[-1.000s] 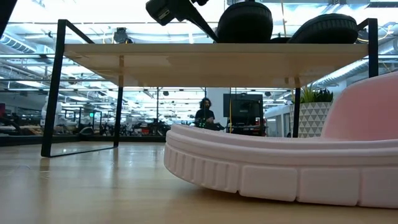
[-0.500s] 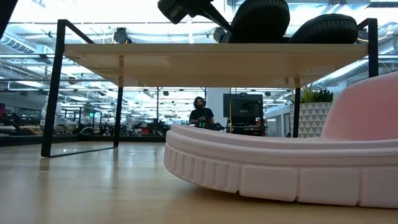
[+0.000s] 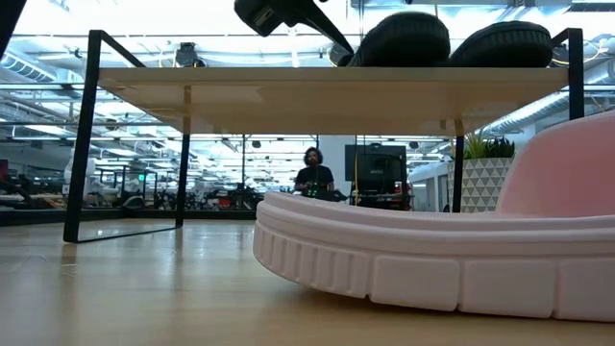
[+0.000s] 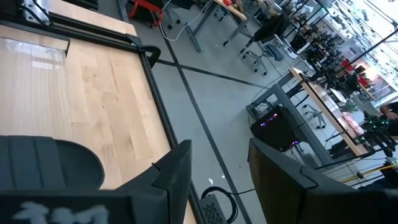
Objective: Pick and place slides into the shelf
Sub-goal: Put the right pink slipper on the shelf
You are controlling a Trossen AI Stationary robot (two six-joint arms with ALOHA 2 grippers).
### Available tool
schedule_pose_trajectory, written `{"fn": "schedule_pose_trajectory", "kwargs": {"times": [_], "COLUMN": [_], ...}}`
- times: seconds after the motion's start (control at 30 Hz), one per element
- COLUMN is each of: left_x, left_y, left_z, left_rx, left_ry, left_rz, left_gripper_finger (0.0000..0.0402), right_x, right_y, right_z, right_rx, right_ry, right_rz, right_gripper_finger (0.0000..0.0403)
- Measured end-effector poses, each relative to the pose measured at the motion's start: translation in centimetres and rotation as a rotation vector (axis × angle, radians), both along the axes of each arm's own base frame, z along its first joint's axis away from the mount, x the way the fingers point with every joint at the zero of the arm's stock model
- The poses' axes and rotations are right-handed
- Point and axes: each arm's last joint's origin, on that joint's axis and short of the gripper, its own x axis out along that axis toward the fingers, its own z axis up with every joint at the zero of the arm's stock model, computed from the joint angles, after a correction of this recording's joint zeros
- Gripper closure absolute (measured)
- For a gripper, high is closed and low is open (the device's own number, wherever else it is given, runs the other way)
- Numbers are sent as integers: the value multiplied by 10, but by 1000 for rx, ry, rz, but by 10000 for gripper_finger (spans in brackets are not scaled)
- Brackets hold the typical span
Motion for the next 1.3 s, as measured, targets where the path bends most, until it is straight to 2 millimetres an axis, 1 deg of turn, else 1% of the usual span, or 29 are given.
{"fn": "schedule_pose_trajectory", "kwargs": {"times": [0.27,0.5,0.63,0.73,0.83,0.93,1.1,1.2,1.3], "left_x": [0,-2,-12,-20,-28,-33,-44,-51,-61], "left_y": [0,0,1,-5,-17,-33,-68,-86,-103], "left_z": [0,-2,3,12,22,32,49,54,54], "left_rx": [-2,8,-3,-33,-88,-133,-177,-194,-201], "left_ry": [0,31,76,77,47,-13,-153,-204,-196], "left_rz": [2,-1,-10,-21,-23,-50,-112,-112,-127], "left_gripper_finger": [110,118,117,120,125,129,141,151,161], "right_x": [0,0,0,1,3,4,5,7,7], "right_y": [0,0,0,3,8,12,16,20,27], "right_z": [0,0,0,-2,-4,-5,-9,-16,-22], "right_rx": [-1,0,4,53,127,204,270,321,366], "right_ry": [1,0,1,18,52,63,81,100,123], "right_rz": [0,0,7,109,285,431,537,589,655], "right_gripper_finger": [255,255,255,255,255,255,255,255,255]}}
